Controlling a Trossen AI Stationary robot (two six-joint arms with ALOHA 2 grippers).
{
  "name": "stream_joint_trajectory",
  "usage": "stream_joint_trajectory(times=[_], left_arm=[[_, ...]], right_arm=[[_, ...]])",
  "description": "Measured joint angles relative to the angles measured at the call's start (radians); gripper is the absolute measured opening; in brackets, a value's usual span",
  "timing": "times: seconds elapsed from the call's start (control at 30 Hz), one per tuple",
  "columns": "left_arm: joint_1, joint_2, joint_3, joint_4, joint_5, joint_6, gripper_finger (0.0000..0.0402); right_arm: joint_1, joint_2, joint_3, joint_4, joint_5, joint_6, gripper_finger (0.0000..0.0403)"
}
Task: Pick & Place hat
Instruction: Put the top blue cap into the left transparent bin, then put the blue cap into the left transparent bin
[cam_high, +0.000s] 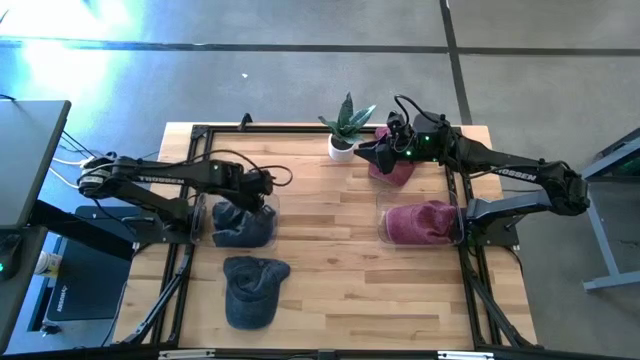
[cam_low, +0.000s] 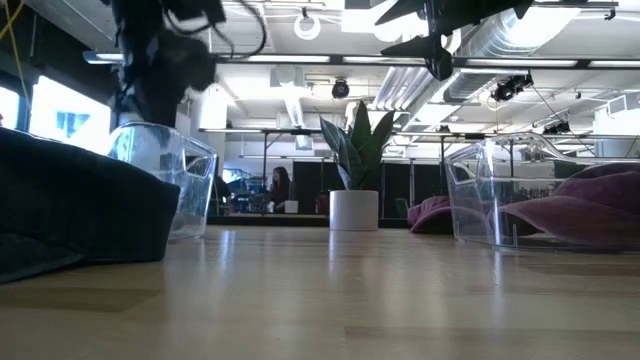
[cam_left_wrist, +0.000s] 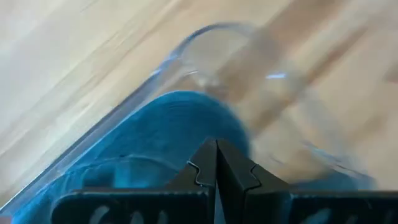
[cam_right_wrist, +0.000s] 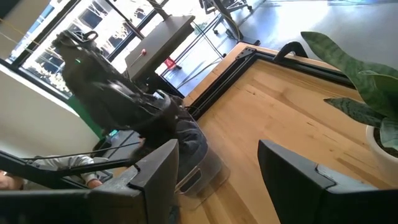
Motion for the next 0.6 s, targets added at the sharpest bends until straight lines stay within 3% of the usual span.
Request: stream_joint_trajectory(times=[0.17,0.3,0.47,0.6], left_arm=[[-0.049,0.000,0.120,-0.085,0.092,0.148,0.0000],[-0.134,-0.001,0.142,-0.137,0.157,0.179,0.0000],[-0.326,-0.001,0.143,-0.147,0.168,0.030,0.0000],[-0.515,-0.001,0.143,-0.111,0.154,-0.215,0.0000]], right_arm=[[0.000,0.000,0.000,0.000,0.000,0.001,0.0215],[0.000,0.000,0.000,-0.001,0.000,0.001,0.0215],[0.000,0.000,0.000,-0.002,0.000,-0.004,0.0215],[0.000,0.000,0.000,-0.002,0.000,-0.027,0.0215]])
